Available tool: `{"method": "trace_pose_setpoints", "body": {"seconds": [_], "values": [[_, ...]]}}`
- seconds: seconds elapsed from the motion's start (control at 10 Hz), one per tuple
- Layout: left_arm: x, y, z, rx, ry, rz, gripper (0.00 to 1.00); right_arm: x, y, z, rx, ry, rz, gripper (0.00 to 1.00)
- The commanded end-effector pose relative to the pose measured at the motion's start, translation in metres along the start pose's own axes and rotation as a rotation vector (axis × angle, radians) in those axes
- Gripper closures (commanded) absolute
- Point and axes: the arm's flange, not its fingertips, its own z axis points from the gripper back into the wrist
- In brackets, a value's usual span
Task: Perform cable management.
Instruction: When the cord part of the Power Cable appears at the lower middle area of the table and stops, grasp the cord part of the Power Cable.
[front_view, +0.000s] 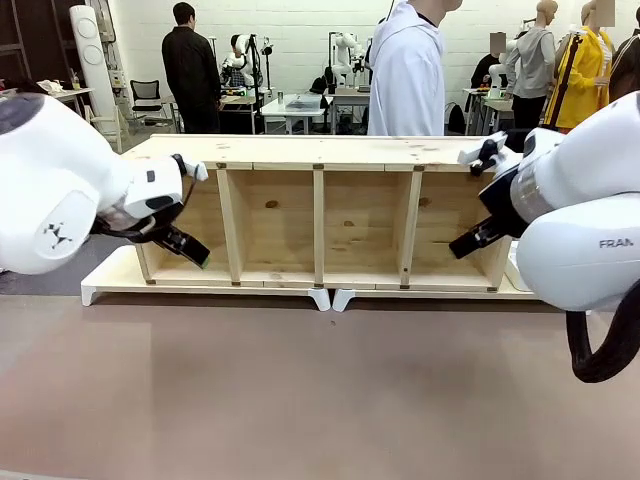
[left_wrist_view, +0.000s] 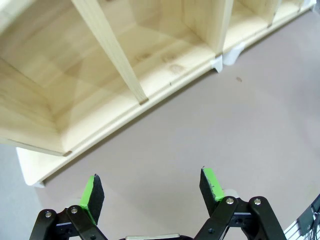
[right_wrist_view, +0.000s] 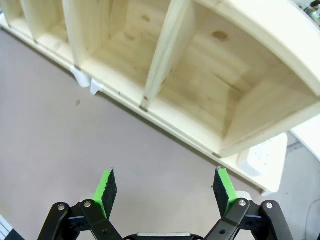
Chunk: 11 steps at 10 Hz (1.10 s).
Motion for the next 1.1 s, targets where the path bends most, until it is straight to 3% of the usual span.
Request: {"method": "trace_pose_setpoints", "body": {"seconds": [0.0, 0.3, 1.0], "values": [[-0.104, -0.032, 0.042, 0.089, -0.052, 0.032, 0.0, -0.095, 0.022, 0.041, -0.068, -0.022, -0.039, 0.0], [-0.127, -0.037, 0.075, 0.173, -0.124, 0.053, 0.0, -0.121, 0.008, 0.067, -0.101, -0.056, -0.115, 0.0], [-0.188, -0.009, 0.112, 0.223, -0.144, 0.225, 0.0, -0.164, 0.002, 0.105, -0.138, -0.068, -0.205, 0.0]]}}
